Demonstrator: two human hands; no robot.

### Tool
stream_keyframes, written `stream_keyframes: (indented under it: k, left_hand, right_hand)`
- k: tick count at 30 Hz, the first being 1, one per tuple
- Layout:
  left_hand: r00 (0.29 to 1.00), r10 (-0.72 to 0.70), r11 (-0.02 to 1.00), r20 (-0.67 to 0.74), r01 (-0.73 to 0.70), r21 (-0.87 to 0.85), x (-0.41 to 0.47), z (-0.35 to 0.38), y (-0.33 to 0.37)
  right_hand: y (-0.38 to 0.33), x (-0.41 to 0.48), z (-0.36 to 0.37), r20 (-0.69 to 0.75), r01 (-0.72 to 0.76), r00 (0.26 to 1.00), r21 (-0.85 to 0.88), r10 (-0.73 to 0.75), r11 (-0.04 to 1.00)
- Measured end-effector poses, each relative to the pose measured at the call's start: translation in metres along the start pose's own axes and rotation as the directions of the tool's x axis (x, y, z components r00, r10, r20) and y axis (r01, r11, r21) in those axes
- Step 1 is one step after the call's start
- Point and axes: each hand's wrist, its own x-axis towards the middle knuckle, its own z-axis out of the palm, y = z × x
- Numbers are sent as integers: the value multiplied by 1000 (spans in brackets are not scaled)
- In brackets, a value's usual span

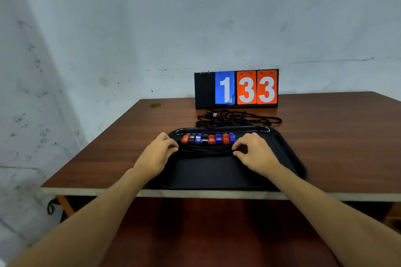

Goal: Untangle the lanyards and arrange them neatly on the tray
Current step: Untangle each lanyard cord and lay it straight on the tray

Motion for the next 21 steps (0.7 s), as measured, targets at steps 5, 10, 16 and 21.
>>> stream_keyframes:
  k: [5,10,16,21]
  left_hand:
    - [991,59,990,-118,-43,134,1,-6,5]
    - [988,94,993,-121,-84,84,21,-12,25]
    - [997,74,997,5,-74,-33,67,-7,58]
    - [991,33,999,127,-34,5,112,7,74]
  right_hand:
    - [2,2,-6,-149,10,989,27,-6,1000]
    - [4,20,-19,-161,-16,986,90,30,996]
    - [10,50,-28,-152,-38,986,200,69,979]
    - [29,73,-23,-115,-72,987,288,109,955]
